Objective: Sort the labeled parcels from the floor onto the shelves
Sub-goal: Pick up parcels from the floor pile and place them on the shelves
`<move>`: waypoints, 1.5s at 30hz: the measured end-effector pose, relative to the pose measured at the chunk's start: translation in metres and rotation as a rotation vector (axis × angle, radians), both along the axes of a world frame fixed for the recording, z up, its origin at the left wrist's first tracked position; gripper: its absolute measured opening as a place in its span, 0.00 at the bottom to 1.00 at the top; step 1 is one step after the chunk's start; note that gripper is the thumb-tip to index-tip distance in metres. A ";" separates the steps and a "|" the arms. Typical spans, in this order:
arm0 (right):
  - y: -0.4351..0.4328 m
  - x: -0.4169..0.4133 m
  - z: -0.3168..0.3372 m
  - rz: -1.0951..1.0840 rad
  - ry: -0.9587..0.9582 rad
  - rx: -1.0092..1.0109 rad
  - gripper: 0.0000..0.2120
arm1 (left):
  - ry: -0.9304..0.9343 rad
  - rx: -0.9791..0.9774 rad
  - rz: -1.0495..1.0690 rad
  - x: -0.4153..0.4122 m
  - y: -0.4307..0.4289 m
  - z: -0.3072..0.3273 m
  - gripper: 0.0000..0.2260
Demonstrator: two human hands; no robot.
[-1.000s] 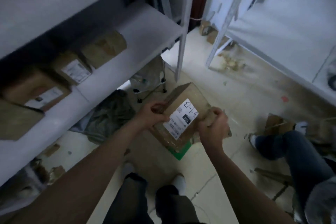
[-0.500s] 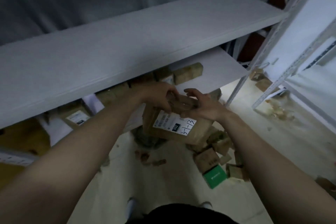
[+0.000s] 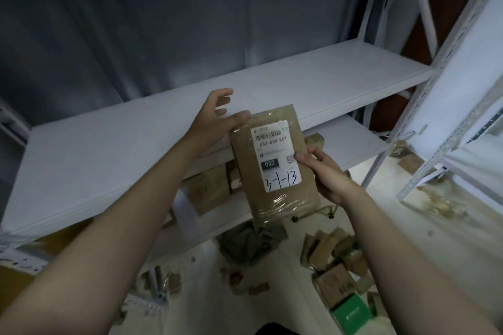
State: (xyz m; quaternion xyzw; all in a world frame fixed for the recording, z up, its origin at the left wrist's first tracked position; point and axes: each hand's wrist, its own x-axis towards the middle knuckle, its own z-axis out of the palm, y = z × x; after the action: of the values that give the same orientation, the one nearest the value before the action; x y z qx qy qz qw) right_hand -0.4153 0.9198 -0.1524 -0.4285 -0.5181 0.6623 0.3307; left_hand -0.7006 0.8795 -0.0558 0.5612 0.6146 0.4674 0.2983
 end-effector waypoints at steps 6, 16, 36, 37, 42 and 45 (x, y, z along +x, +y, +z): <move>0.045 -0.006 0.061 -0.038 0.171 0.070 0.29 | -0.272 -0.050 -0.017 0.012 0.002 0.020 0.38; 0.108 0.002 0.139 -0.031 0.310 0.376 0.27 | -0.206 0.182 -0.027 0.054 0.033 0.079 0.41; 0.155 0.071 0.355 -0.858 0.187 1.300 0.13 | 0.084 0.695 -0.069 0.195 0.160 0.318 0.41; 0.158 0.072 0.365 -0.920 0.133 1.329 0.15 | 0.059 0.706 -0.091 0.200 0.169 0.329 0.42; 0.188 0.087 0.402 -1.144 -0.209 1.314 0.19 | -0.009 0.725 -0.152 0.229 0.217 0.372 0.42; 0.217 0.103 0.407 -1.059 -0.193 1.336 0.16 | 0.001 0.708 -0.151 0.248 0.256 0.379 0.40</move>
State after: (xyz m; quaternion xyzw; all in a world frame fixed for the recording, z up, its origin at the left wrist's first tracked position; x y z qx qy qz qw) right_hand -0.3125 1.1368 0.2542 -0.3837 -0.5572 -0.0631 0.7337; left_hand -0.4523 1.1360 0.3236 0.6738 0.3716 0.6275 0.1190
